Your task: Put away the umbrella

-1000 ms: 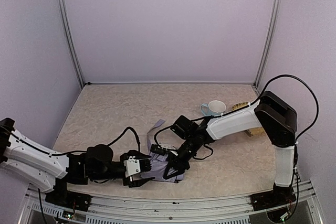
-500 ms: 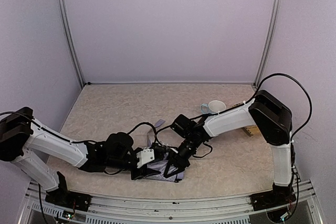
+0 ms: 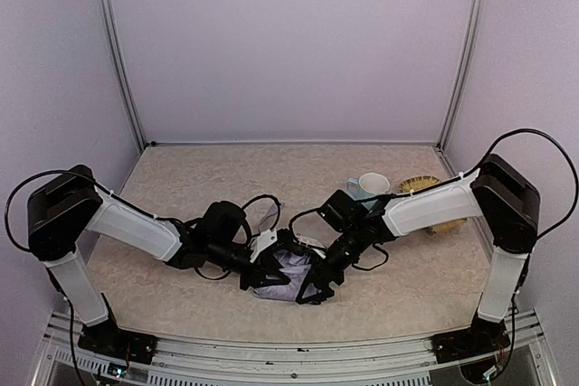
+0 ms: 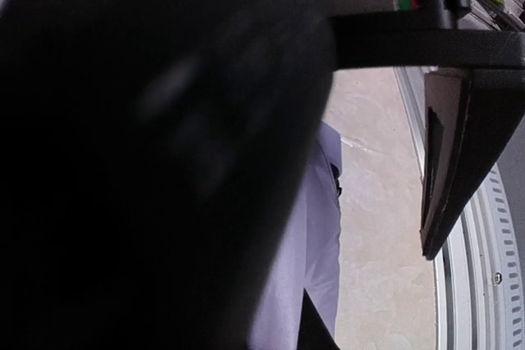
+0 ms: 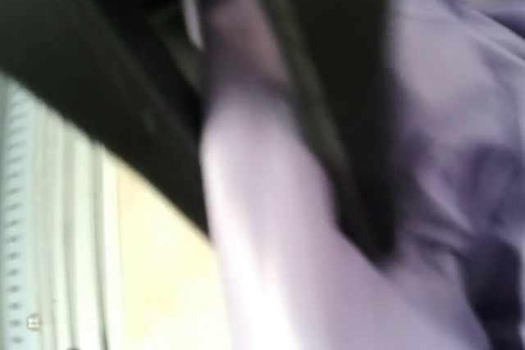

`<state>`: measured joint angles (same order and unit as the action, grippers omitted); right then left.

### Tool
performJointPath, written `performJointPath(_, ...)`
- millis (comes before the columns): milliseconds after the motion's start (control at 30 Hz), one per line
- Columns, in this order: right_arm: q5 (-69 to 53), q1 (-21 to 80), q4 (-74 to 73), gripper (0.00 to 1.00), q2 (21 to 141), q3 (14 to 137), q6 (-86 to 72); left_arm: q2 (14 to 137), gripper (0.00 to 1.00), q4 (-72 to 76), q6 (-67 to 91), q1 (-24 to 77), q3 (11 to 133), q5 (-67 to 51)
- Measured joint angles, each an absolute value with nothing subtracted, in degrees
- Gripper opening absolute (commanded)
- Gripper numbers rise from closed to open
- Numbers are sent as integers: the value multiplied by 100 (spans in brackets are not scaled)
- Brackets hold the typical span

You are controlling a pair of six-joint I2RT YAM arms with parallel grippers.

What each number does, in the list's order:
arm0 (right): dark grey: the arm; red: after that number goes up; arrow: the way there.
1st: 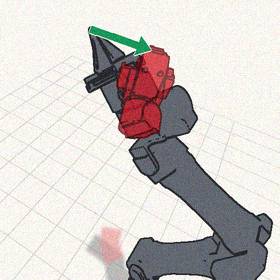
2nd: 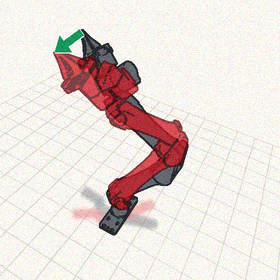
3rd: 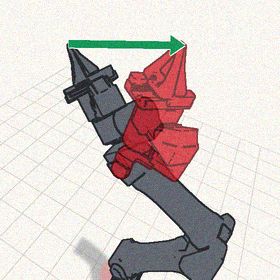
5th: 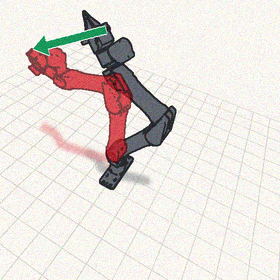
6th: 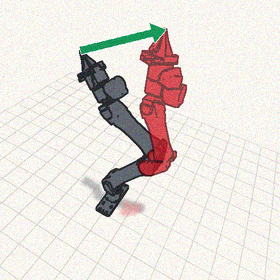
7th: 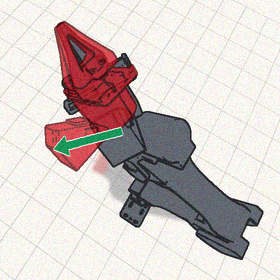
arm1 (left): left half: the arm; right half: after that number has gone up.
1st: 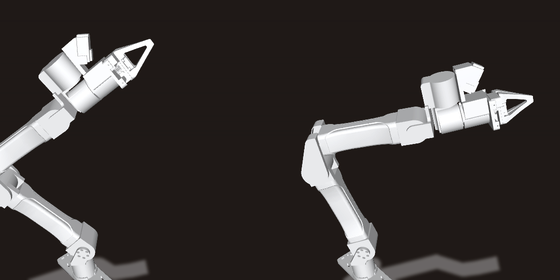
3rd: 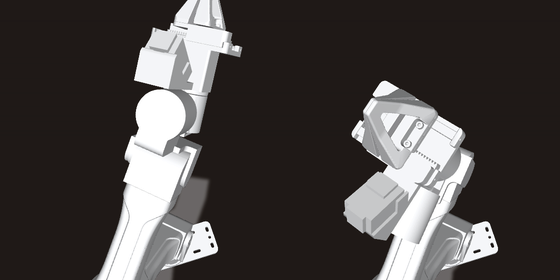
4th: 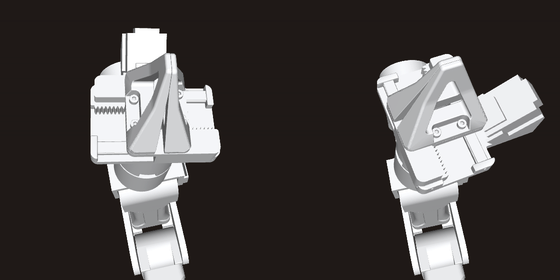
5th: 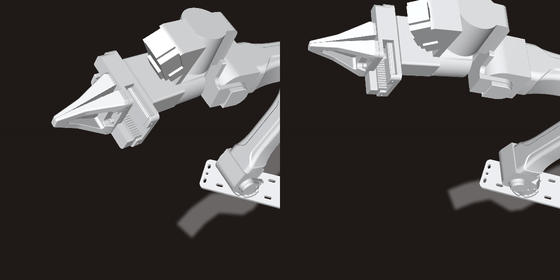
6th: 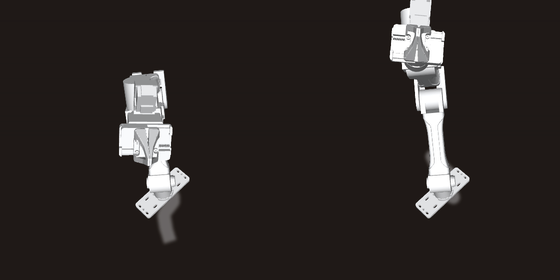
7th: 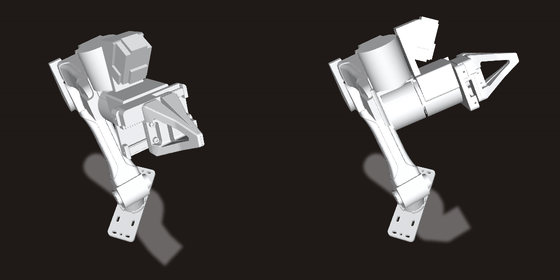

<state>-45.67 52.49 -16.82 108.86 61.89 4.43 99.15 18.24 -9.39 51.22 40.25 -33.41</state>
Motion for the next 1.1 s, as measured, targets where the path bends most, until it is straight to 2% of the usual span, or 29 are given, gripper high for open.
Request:
performJointPath(233, -2689, 5297, -1470, 93, 9526, 5422, 185, 10412, 10, 1885, -532, 4696, 4320, -4174)
performJointPath(433, -735, 6307, -681, 96, 8552, 4899, 840, 10709, 8, 1708, -346, 4510, 4598, -4692)
performJointPath(600, 325, 7067, -379, 97, 9004, 4939, 1824, 10899, 7, 1503, -252, 4392, 4805, -5000)
performJointPath(767, 1081, 7102, -410, 96, 9931, 5221, 2523, 11037, 6, 1431, -172, 4303, 4919, -5205)
performJointPath(933, 1481, 7057, -390, 92, 10259, 5481, 2773, 11181, 4, 1271, -169, 4237, 5085, -5393)
performJointPath(1100, 1520, 6943, -392, 74, 10490, 5714, 2773, 11327, 4, 1107, -198, 4182, 5247, -5618)
